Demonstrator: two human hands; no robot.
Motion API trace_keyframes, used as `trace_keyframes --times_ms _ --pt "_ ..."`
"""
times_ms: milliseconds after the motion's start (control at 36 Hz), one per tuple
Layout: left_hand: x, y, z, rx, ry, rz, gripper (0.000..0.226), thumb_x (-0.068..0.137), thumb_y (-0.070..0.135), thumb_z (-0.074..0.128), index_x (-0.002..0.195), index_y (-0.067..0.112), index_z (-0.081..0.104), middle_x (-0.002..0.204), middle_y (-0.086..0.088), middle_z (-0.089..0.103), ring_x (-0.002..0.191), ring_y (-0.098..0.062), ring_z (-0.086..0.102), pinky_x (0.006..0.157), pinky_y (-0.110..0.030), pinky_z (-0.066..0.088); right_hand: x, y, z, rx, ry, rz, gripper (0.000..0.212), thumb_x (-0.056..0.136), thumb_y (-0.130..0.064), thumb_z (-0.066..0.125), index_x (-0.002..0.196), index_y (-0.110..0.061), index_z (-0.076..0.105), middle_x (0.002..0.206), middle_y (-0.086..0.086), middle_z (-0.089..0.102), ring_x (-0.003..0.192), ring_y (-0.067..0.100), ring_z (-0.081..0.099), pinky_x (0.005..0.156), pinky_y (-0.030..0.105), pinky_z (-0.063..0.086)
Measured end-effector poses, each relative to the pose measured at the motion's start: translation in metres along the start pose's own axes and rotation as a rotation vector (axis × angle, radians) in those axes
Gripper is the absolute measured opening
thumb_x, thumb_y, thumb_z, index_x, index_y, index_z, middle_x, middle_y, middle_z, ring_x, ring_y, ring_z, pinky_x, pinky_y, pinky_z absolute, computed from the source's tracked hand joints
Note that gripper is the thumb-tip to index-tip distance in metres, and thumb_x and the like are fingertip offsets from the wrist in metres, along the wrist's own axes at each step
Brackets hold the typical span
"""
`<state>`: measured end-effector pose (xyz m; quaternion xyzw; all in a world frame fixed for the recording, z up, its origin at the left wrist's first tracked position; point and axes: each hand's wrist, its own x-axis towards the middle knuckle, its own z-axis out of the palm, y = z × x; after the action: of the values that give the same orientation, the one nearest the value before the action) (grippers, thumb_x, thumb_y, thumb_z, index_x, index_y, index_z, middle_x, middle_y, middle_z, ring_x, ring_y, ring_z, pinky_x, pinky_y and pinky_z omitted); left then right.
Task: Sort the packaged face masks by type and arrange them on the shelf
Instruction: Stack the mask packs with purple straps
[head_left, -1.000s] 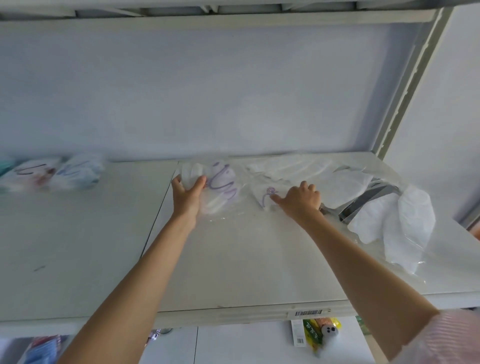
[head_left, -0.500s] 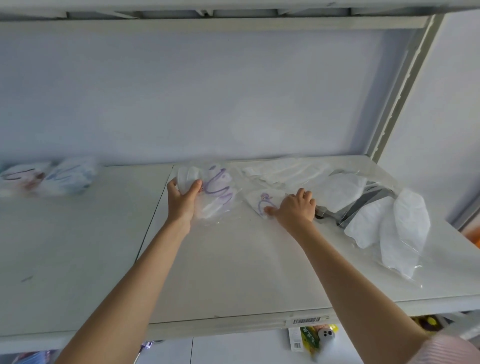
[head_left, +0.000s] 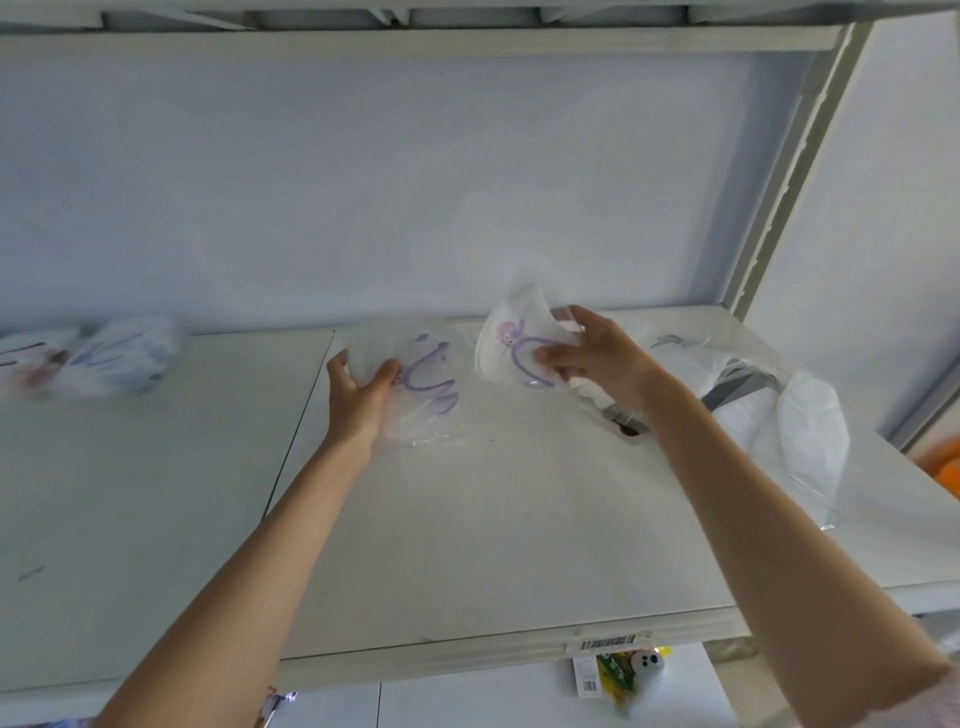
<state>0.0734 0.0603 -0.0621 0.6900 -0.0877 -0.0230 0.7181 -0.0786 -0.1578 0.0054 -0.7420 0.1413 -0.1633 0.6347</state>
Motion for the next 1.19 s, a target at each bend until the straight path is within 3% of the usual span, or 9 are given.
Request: trace_keyframes --times_ms 139,306,389,472,611,694,778,1000,1194 --pt "-0.008 -0.004 0.016 -0.026 -0.108 -0.036 0.047 0.088 0.014 0.068 0.125 0.017 0.04 0.113 -0.01 0.062 0.09 -0.02 0.064 0.083 -0.035 0.053 0.004 -0.025 0.018 -0.332 -0.18 0.065 0.061 0.073 0.001 0.078 0.125 -0.011 0.05 0.106 0.014 0.055 0.059 0.016 0.058 0.054 0.02 0.051" --pt "-0.021 -0.007 0.027 -0.056 -0.249 -0.058 0.037 0.096 0.035 0.057 0.126 0.024 0.038 0.113 -0.001 0.06 0.094 -0.011 0.063 0.076 -0.025 0.052 0.017 0.001 0.048 -0.486 -0.101 0.18 0.087 0.071 -0.01 0.082 0.139 -0.011 0.028 0.086 0.002 0.052 0.06 0.023 0.063 0.075 0.036 0.057" --pt "-0.023 -0.008 0.022 0.001 -0.308 -0.057 0.052 0.083 0.046 0.064 0.125 0.03 0.038 0.115 0.0 0.061 0.101 -0.016 0.064 0.087 -0.035 0.053 0.018 0.014 0.055 -0.497 -0.043 0.15 0.087 0.07 -0.017 0.082 0.138 -0.012 0.028 0.093 0.005 0.056 0.081 0.029 0.065 0.079 0.038 0.054" --pt "-0.023 -0.012 0.018 -0.021 -0.347 -0.052 0.048 0.091 0.018 0.065 0.129 0.026 0.037 0.11 0.003 0.061 0.095 -0.012 0.064 0.082 -0.03 0.052 0.018 0.026 0.053 -0.518 0.003 0.139 0.088 0.069 -0.021 0.082 0.138 -0.015 0.027 0.116 0.009 0.053 0.109 0.029 0.054 0.089 0.037 0.048" --pt "-0.025 -0.011 0.018 0.013 -0.349 -0.006 0.054 0.078 0.015 0.063 0.125 0.026 0.039 0.105 0.003 0.058 0.091 -0.013 0.06 0.075 -0.026 0.05 0.022 0.044 0.048 -0.311 0.033 0.19 0.101 0.066 -0.019 0.085 0.145 -0.019 0.022 0.126 0.008 0.045 0.118 0.026 0.049 0.1 0.036 0.043" --pt "-0.026 -0.008 0.019 0.011 -0.342 0.039 0.056 0.074 0.018 0.059 0.126 0.025 0.041 0.104 0.003 0.058 0.088 -0.01 0.059 0.073 -0.024 0.05 0.016 0.045 0.045 -0.115 -0.063 0.245 0.083 0.067 -0.019 0.083 0.138 -0.015 0.04 0.128 0.006 0.052 0.122 0.027 0.051 0.103 0.038 0.041" --pt "-0.027 -0.002 0.023 0.011 -0.353 0.102 0.048 0.085 0.004 0.054 0.128 0.021 0.04 0.101 0.003 0.057 0.076 0.0 0.059 0.066 -0.014 0.047 0.011 0.044 0.047 0.046 -0.177 0.146 0.04 0.067 -0.012 0.07 0.106 -0.012 0.063 0.1 0.008 0.067 0.1 0.025 0.064 0.084 0.033 0.051" --pt "-0.038 -0.002 0.031 -0.047 -0.281 0.177 0.045 0.07 0.027 0.053 0.112 0.015 0.045 0.092 0.008 0.057 0.073 0.007 0.055 0.069 -0.012 0.043 -0.005 0.069 0.068 -0.027 0.099 -0.152 0.036 0.069 -0.013 0.072 0.093 -0.025 0.047 0.088 0.002 0.06 0.076 0.015 0.053 0.066 0.031 0.046" --pt "-0.054 -0.01 0.039 -0.051 -0.187 0.136 0.053 0.074 0.02 0.052 0.123 0.002 0.048 0.077 0.01 0.06 0.064 -0.001 0.058 0.064 -0.012 0.045 -0.011 0.088 0.071 -0.176 0.089 -0.211 0.066 0.066 -0.026 0.081 0.115 -0.008 0.04 0.112 0.004 0.063 0.101 0.017 0.064 0.083 0.027 0.051"
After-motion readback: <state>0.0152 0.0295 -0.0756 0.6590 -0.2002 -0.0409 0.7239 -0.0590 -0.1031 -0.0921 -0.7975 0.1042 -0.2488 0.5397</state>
